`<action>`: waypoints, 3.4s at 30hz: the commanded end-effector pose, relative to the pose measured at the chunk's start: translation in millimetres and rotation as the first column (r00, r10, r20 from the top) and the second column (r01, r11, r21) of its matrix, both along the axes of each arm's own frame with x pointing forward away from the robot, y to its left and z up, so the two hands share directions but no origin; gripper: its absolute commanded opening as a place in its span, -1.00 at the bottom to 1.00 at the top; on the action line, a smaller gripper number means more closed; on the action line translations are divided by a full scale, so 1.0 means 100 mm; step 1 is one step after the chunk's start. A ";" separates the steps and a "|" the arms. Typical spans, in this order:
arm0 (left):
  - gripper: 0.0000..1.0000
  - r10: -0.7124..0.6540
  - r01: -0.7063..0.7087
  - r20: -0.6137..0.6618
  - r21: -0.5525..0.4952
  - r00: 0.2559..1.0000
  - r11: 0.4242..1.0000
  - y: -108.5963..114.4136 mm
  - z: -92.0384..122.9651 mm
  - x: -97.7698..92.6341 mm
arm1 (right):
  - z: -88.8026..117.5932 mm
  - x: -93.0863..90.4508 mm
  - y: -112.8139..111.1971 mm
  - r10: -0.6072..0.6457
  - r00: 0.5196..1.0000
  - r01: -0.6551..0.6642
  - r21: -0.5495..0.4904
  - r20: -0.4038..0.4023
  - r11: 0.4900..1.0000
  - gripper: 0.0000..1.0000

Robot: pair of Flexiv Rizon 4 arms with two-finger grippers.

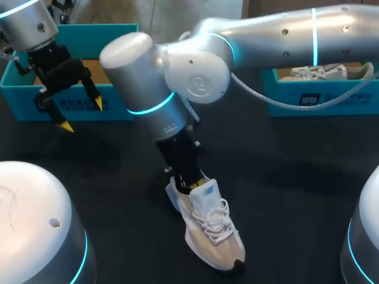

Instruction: Take the shoe out of the shoebox, open the shoe tongue, remove and reinsert the insole, then place the shoe into the shoebox

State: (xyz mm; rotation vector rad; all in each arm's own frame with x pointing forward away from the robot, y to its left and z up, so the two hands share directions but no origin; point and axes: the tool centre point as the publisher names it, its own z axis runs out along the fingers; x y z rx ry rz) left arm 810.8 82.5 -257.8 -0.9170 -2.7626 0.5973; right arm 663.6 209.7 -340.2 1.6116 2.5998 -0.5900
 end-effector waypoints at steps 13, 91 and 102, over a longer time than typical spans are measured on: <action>1.00 0.000 0.000 0.001 0.002 1.000 1.000 0.01 0.00 0.00 | -0.23 0.23 0.03 0.019 0.995 -0.035 0.156 0.103 0.987 -1.00; 1.00 0.000 0.000 0.001 0.002 1.000 1.000 0.01 0.00 0.00 | -0.78 0.22 0.18 -0.129 0.902 -0.098 0.486 0.411 0.868 -1.00; 1.00 0.000 0.000 0.001 0.002 1.000 1.000 0.01 0.00 0.00 | -0.64 -0.08 0.19 -0.132 0.914 -0.042 0.414 0.384 0.909 -1.00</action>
